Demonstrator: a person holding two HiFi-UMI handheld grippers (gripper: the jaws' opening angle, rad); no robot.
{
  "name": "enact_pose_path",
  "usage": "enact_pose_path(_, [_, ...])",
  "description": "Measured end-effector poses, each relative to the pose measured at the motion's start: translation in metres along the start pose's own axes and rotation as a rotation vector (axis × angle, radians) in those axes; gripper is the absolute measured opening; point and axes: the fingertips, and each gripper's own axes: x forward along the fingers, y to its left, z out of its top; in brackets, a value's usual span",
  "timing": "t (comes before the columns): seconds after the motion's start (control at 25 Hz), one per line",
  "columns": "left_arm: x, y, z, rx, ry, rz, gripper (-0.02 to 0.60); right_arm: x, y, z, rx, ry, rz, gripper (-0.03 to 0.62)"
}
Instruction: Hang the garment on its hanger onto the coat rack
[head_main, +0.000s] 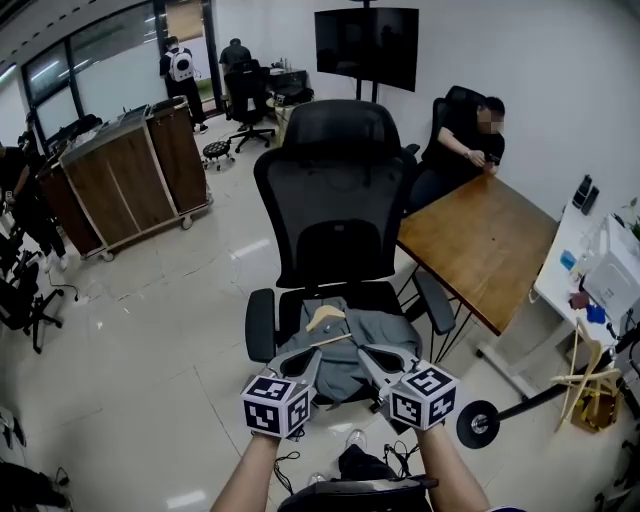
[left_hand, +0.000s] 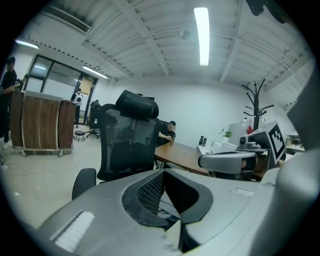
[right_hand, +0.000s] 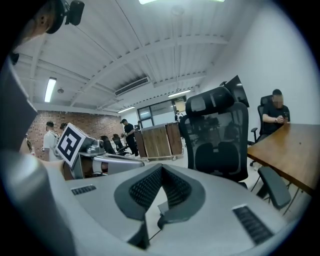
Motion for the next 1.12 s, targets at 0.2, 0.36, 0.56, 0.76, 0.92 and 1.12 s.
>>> enact_pose_path(0.2, [0.042, 0.016, 0.018, 0.003, 0.003, 0.046, 0.002, 0.031, -0.037, 0.009, -0.013, 0.022, 0.056, 0.002])
enact_pose_path(0.36, [0.065, 0.029, 0.029, 0.005, 0.007, 0.101, 0.002, 0.053, -0.055, 0.015, -0.027, 0.038, 0.115, 0.002])
enact_pose_path(0.56, [0.083, 0.043, 0.026, -0.022, 0.026, 0.152, 0.002, 0.071, -0.073, 0.013, -0.029, 0.056, 0.139, 0.002])
enact_pose_path(0.76, [0.103, 0.06, 0.02, -0.043, 0.046, 0.164, 0.002, 0.086, -0.09, 0.005, -0.03, 0.087, 0.122, 0.002])
enact_pose_path(0.92, [0.122, 0.082, -0.006, -0.04, 0.096, 0.192, 0.002, 0.094, -0.101, -0.003, -0.019, 0.114, 0.105, 0.002])
enact_pose_path(1.12, [0.149, 0.114, -0.042, -0.045, 0.117, 0.217, 0.003, 0.112, -0.109, -0.018, -0.022, 0.153, 0.109, 0.002])
